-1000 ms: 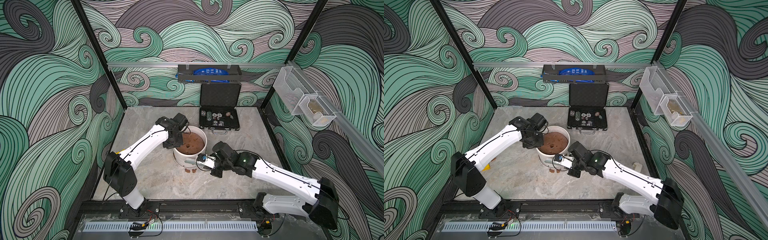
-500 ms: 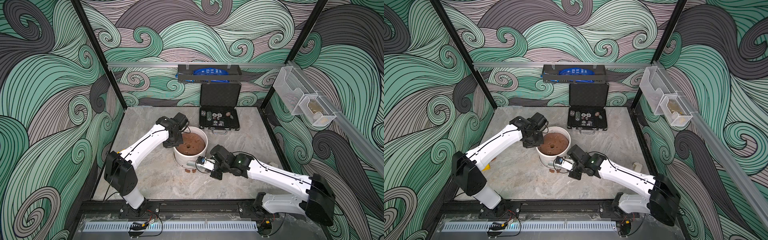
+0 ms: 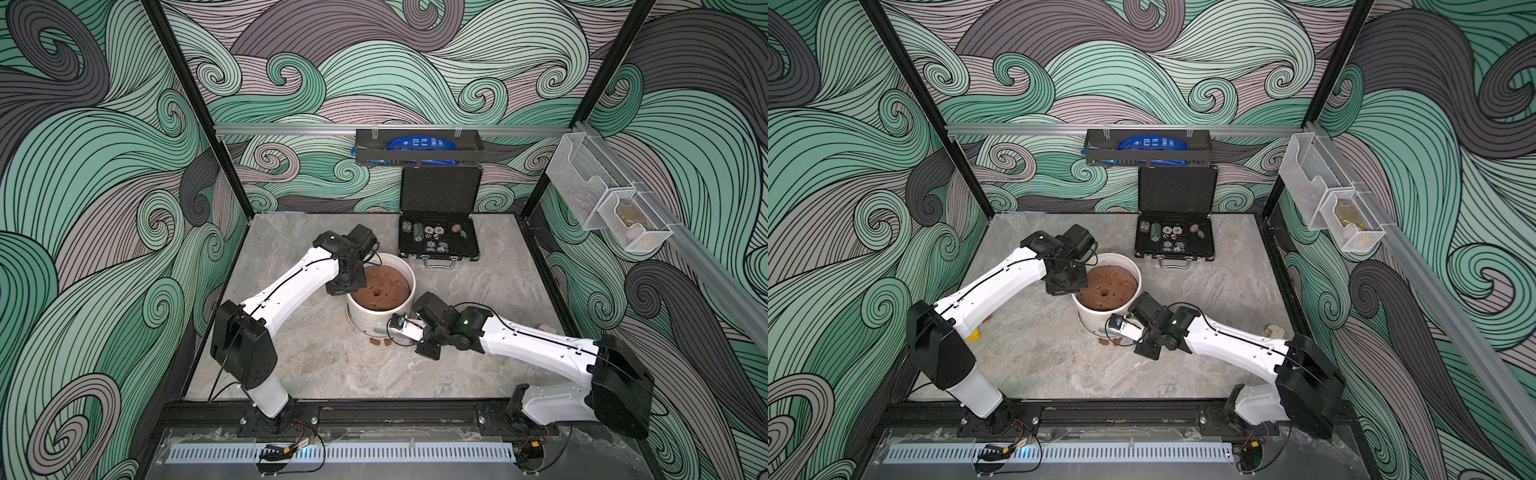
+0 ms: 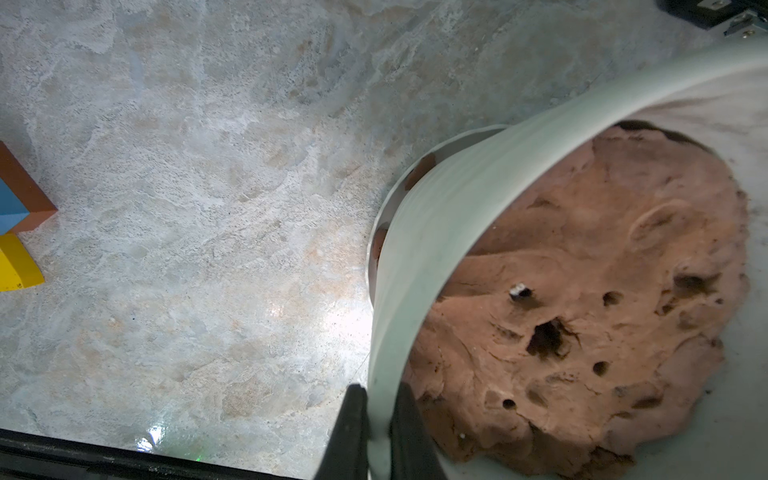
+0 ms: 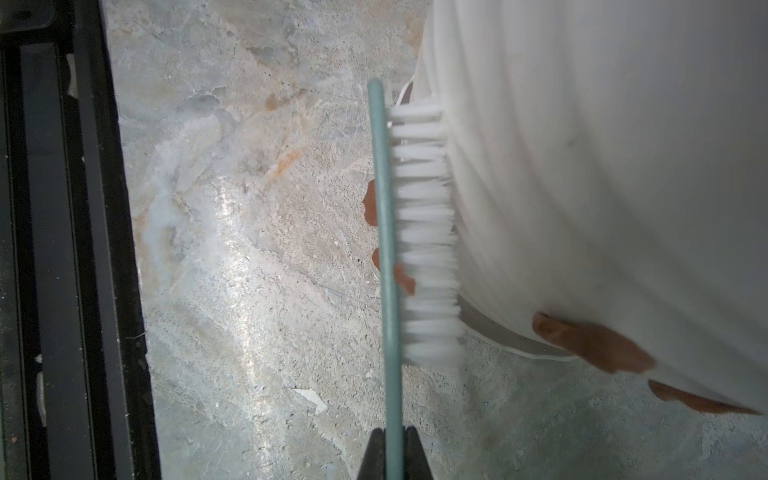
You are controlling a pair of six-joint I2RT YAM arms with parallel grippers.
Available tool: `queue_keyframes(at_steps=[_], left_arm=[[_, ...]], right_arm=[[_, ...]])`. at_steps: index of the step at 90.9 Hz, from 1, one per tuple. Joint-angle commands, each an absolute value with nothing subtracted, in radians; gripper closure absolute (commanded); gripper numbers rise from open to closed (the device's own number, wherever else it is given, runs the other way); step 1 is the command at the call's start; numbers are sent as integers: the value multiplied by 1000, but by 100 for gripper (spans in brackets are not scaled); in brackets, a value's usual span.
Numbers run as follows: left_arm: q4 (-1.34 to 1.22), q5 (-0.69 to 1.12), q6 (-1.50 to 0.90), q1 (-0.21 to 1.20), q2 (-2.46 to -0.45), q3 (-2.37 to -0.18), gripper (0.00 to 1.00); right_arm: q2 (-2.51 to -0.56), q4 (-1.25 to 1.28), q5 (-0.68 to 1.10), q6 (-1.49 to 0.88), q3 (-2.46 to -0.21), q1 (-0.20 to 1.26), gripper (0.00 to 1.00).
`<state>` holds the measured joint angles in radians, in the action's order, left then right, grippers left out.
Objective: Scrub the dried mud off the ceramic pot
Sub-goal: Rotate the pot at the center of the board.
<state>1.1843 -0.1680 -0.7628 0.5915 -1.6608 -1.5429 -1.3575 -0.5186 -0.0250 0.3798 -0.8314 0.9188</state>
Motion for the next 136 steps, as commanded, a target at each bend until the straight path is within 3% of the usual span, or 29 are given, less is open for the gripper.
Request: queue_keyframes(at_steps=[1, 36, 78, 90, 136], left_arm=[[1181, -153, -694, 600, -1696, -1562, 94], [1154, -137, -617, 598, -1726, -1582, 94], [1101, -162, -406, 541, -1765, -1620, 94], [1073, -91, -340, 510, -1772, -1621, 95], [1059, 23, -131, 470, -1804, -1643, 100]], right_arm=[[-1392, -510, -85, 368, -826, 915, 100], [-1366, -586, -136, 425, -827, 1046, 100], [-1213, -609, -80, 436, -847, 956, 100], [-1192, -599, -83, 436, -839, 934, 100], [-1246, -544, -121, 434, -859, 890, 100]])
